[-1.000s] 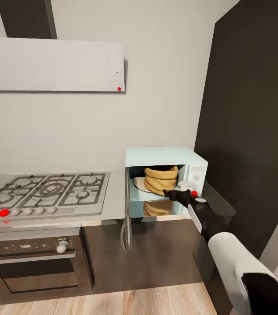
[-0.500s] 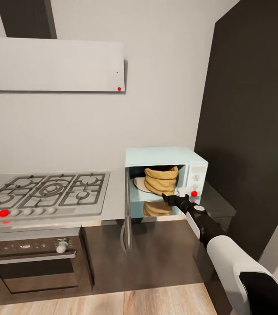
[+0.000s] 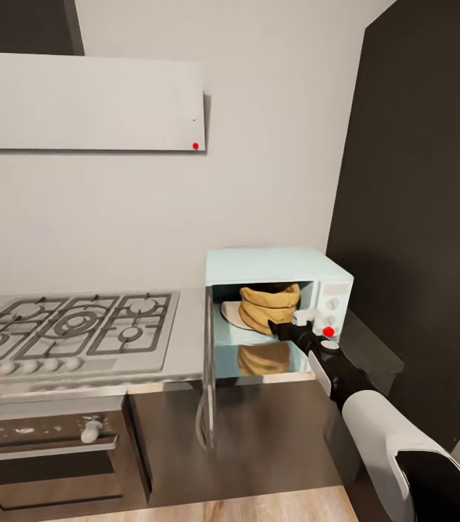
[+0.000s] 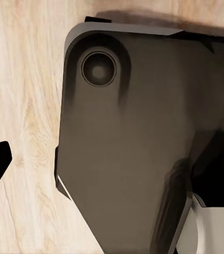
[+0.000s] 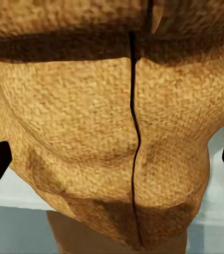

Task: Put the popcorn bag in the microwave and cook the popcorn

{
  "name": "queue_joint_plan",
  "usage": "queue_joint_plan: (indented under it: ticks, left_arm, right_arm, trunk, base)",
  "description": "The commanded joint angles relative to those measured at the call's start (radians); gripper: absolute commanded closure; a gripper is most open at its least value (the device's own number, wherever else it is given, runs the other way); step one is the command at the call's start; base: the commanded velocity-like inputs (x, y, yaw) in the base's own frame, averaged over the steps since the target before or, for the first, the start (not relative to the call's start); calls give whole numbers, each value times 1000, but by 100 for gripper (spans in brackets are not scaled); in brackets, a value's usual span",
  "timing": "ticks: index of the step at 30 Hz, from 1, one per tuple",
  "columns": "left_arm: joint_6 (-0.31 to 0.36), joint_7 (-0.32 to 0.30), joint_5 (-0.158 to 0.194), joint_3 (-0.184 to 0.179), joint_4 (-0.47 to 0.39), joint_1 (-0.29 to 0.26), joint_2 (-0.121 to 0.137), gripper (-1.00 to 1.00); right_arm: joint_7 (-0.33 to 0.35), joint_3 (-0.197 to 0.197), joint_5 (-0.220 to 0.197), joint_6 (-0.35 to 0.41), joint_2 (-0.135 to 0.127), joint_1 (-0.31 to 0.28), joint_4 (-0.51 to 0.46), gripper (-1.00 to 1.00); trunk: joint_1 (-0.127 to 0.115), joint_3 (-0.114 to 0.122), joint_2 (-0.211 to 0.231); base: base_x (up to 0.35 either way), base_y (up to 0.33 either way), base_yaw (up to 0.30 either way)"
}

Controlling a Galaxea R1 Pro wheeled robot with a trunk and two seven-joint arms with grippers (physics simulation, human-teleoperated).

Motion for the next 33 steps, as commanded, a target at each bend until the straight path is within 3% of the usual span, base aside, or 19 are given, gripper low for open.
queue_joint_plan:
  ticks: [1,11,16,21,26,33]
  left_arm:
    - [-1,0,9,1,0,0,0,-100]
    - [-1,0,8,1,0,0,0,-100]
    - [-1,0,8,1,-1,0,0,-100]
    - [-1,0,8,1,-1,0,0,-100]
    - [-1,0,9,1,-1,0,0,-100]
    - [-1,2,9,5,-1,0,-2,-100]
  right_arm:
    - [5,-3,2,2,1,0,-1,-100]
    - [37,-2,2,1,2,0,0,-100]
    - [111,-1,0,2,4,0,1,-100]
    - [212,-1,4,4,24,7,1,-100]
    - [292,0,15,5,14,30,1,-100]
    - [273,-3,19,9,6,32,-12,-100]
  trunk:
    - [0,-1,-1]
    - [0,-1,-1]
    - [0,-1,-1]
    - [0,-1,-1]
    - [0,-1,-1]
    - [0,-1,-1]
  base:
    - [188,0,0]
    - [188,0,0]
    - [176,0,0]
    - [57,0,0]
    - [3,0,0]
    - [-247,0,0]
